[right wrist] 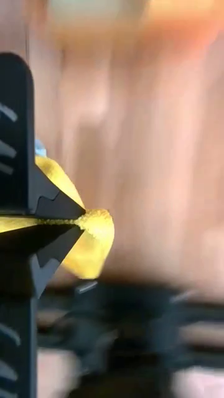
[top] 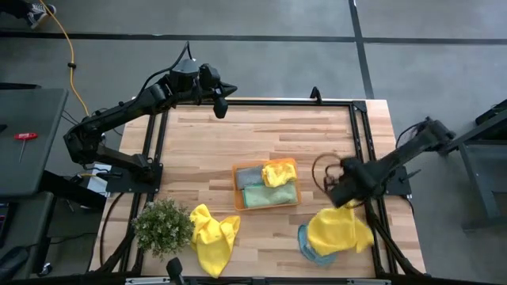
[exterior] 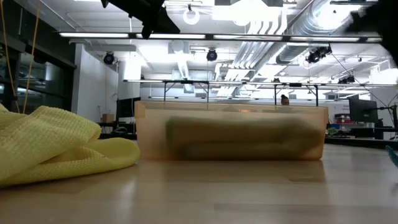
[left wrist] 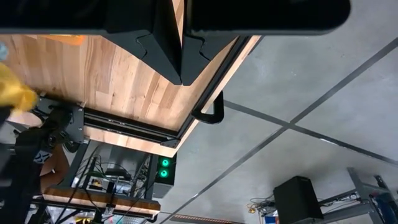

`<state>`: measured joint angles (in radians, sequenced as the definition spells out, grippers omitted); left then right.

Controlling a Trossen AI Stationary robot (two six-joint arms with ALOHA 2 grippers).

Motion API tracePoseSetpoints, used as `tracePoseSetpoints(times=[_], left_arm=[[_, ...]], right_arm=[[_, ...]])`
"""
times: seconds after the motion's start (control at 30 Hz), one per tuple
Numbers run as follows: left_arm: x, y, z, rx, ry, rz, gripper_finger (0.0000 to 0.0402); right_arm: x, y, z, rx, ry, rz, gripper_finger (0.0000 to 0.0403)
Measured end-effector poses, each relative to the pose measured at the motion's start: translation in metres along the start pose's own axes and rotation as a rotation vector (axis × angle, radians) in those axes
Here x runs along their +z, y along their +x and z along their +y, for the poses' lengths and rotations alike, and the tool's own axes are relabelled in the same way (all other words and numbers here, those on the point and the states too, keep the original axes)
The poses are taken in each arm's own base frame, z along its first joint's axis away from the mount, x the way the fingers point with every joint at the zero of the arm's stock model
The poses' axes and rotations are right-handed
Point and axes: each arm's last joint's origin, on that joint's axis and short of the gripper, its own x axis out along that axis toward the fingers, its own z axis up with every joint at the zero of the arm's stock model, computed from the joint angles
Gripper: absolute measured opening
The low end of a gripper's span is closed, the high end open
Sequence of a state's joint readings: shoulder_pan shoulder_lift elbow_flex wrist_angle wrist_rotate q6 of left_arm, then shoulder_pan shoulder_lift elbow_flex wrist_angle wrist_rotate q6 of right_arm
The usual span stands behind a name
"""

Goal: Fold microfiber towels
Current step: Fold the right yellow microfiber towel

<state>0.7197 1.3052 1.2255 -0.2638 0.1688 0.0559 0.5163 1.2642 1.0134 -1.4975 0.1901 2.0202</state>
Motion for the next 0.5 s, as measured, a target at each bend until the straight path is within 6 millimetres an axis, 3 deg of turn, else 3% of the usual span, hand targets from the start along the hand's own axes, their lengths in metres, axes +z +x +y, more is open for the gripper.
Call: tracePoseSetpoints(times=[0.2,0.37,0.5], left_arm=[[0.0,0.0,0.0,0.0,0.0,0.0,0.0],[0.0,0.0,0.0,0.0,-0.001,0.0,0.0],[0.0,0.0,0.0,0.0,0.0,0.0,0.0]], right_arm=[[0.068,-0.077,-0.032,0.411,0.014,-0.335,0.0001],[0.113,-0.111,-0.058,0.478,0.05,-0.527,0.0001],[0.14,-0.131,-0.057,0.501,0.003,-0.697,0.0]])
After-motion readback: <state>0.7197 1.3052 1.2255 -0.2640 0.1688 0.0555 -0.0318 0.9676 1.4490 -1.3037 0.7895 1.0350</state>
